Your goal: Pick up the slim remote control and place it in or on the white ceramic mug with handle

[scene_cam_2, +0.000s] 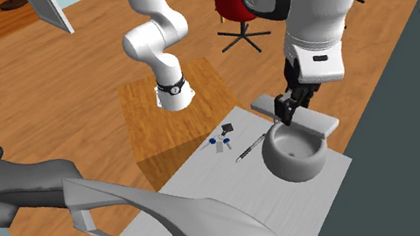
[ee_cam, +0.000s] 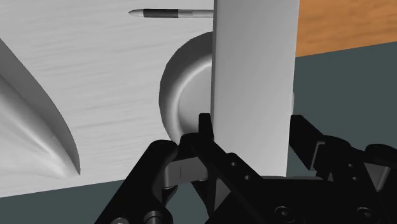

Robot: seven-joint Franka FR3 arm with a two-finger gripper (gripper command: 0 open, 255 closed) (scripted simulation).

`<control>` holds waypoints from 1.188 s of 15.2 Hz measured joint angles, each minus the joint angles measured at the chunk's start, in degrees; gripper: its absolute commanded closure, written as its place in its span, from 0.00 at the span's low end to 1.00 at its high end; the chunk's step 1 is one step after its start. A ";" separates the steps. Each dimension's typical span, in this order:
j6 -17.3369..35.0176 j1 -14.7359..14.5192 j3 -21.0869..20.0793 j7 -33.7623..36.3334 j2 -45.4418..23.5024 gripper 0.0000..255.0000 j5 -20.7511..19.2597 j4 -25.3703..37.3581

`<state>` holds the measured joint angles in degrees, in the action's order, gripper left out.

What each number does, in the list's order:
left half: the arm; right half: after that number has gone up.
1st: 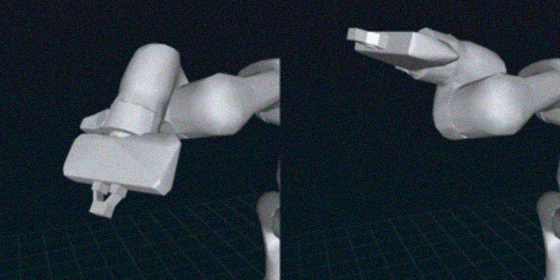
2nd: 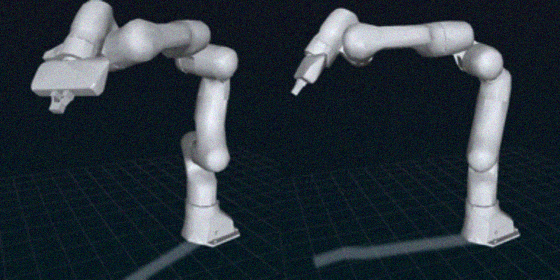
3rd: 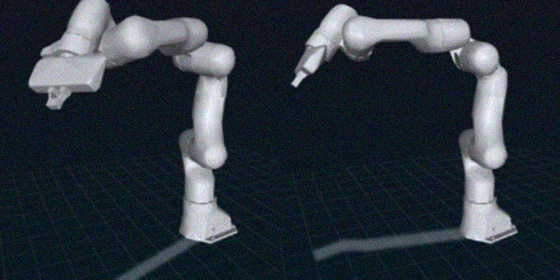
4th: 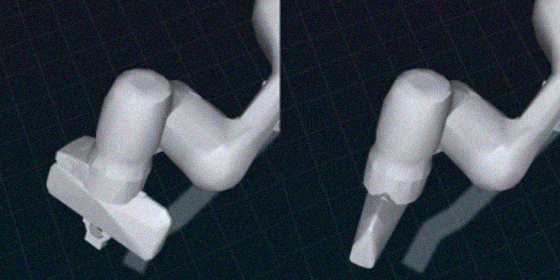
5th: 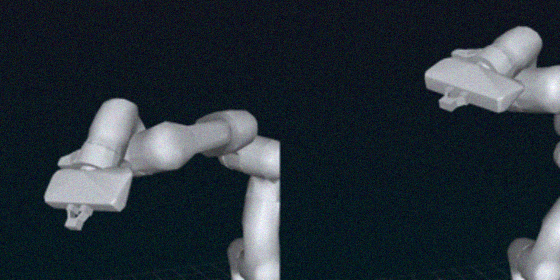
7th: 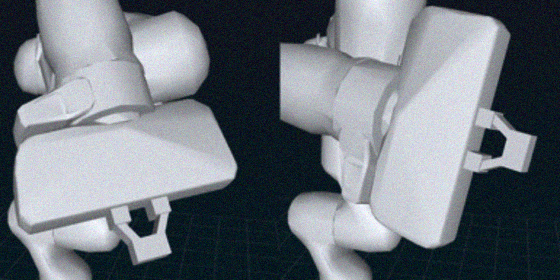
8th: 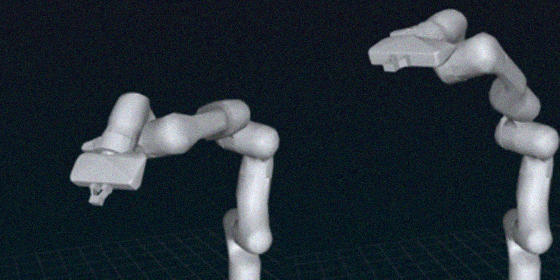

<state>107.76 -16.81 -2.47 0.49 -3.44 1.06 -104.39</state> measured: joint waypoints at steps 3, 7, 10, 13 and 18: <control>1.15 -0.55 -0.48 1.09 -1.05 1.00 -0.08 -0.10; 3.88 -0.55 -0.48 1.07 -1.49 1.00 -0.09 -2.40; 6.22 -0.61 -0.52 1.16 -2.05 1.00 -0.11 -4.08; 8.57 -0.63 -0.53 1.16 -2.62 1.00 -0.14 -5.56; 9.50 -0.68 -0.58 1.20 -2.93 1.00 -0.16 -5.72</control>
<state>117.26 -17.49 -3.04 1.70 -6.37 0.89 -110.11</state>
